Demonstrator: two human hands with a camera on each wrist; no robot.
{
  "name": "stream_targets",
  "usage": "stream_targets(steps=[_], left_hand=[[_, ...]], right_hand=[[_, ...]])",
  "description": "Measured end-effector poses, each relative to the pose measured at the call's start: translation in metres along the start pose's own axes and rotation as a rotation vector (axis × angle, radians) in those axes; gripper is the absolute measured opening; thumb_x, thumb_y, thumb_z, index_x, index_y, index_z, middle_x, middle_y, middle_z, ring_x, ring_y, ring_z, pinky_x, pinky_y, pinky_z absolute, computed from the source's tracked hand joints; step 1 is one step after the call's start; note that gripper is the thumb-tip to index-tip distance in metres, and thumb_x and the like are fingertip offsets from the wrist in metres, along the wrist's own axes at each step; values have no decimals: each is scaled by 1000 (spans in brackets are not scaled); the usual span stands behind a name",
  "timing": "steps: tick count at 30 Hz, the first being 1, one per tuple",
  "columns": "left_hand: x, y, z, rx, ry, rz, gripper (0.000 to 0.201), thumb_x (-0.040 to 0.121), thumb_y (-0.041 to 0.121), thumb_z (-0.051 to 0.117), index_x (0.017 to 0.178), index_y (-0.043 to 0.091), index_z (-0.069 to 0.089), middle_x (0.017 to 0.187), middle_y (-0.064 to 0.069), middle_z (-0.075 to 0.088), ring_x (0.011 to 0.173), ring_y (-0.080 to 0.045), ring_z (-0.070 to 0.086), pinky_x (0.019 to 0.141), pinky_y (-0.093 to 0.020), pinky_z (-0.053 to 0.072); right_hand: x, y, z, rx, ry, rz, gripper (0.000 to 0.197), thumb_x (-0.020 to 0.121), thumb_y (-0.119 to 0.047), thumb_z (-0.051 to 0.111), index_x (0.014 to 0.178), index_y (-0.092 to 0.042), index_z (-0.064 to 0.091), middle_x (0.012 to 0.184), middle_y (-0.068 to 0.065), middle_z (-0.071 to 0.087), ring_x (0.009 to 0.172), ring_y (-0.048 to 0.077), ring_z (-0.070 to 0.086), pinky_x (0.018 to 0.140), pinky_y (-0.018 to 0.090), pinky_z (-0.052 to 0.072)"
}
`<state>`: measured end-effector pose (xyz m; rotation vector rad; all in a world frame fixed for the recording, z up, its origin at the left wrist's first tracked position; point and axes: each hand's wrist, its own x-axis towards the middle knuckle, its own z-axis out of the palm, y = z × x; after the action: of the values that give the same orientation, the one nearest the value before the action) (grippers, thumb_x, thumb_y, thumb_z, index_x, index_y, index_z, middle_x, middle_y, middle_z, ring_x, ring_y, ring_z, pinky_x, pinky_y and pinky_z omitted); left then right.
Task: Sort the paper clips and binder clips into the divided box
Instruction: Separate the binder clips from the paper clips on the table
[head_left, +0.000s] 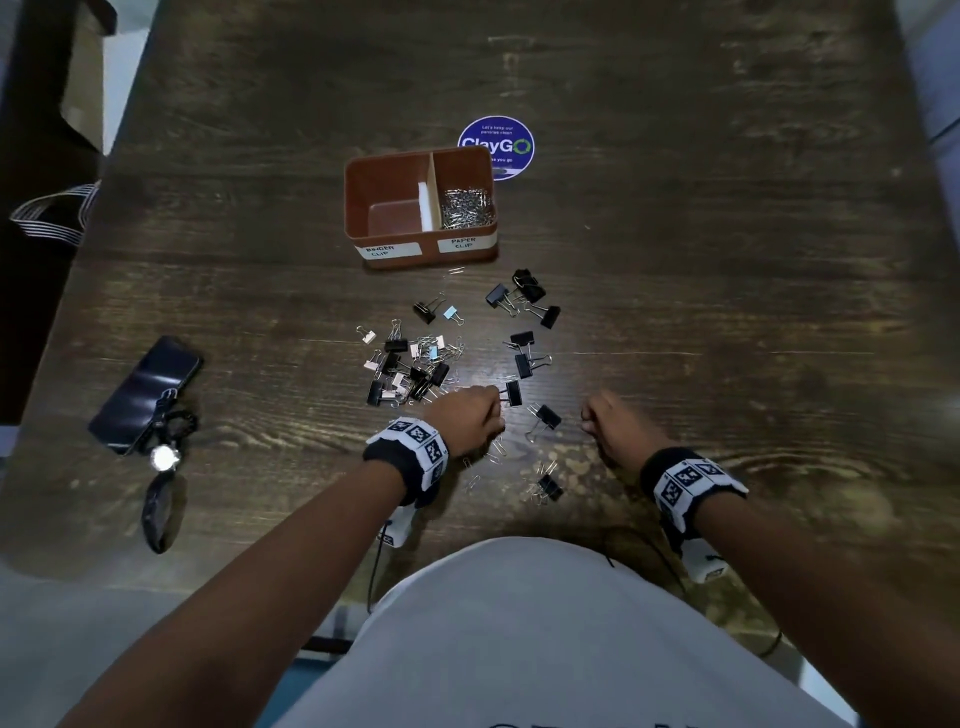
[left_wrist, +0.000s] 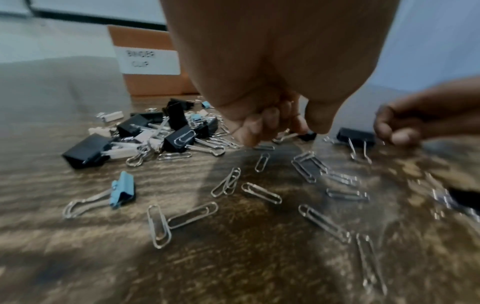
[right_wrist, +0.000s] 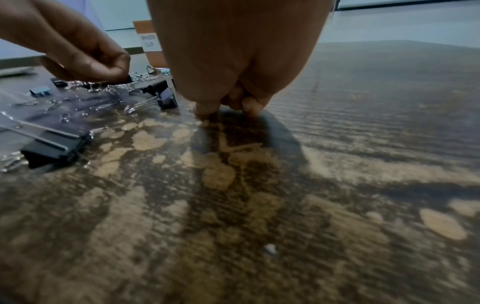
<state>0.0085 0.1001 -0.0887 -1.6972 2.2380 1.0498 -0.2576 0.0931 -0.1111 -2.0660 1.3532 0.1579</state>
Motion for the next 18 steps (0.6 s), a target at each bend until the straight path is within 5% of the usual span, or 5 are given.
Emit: stream_targets(steps=[4, 7, 11, 18], left_hand=[[1, 5, 10, 226, 50, 70, 19, 92, 20, 58, 109, 11, 54, 103, -7, 59, 88, -25, 62, 77, -40, 53], [1, 9, 12, 296, 78, 56, 22, 87, 4, 58, 109, 9, 58, 104, -8, 60, 87, -23, 63, 76, -36, 55], [0, 16, 13, 343, 44, 69, 29, 87, 5, 56, 116, 1, 52, 106, -13, 57, 88, -27, 61, 77, -39, 55], [-4, 6, 5, -40, -78, -9, 11, 95, 7, 39, 105, 9, 36, 80, -10, 53, 68, -27, 51, 57, -36, 41]], right_hand=[[-4, -7, -2, -9, 18, 2, 4, 97, -13, 46, 99, -15, 49, 101, 2, 45, 78, 17, 51, 70, 30, 46], [-9, -9, -5, -78, 91, 15, 12, 97, -16, 46, 104, -11, 54, 103, 3, 47, 76, 12, 47, 68, 22, 38], [-7, -8, -2, -113, 57, 45, 11, 89, -5, 53, 98, -10, 54, 101, 5, 46, 76, 16, 50, 68, 24, 41], [-14, -23, -7, 142, -22, 72, 26, 83, 10, 40, 89, -15, 41, 86, 7, 54, 73, 22, 49, 59, 29, 39]])
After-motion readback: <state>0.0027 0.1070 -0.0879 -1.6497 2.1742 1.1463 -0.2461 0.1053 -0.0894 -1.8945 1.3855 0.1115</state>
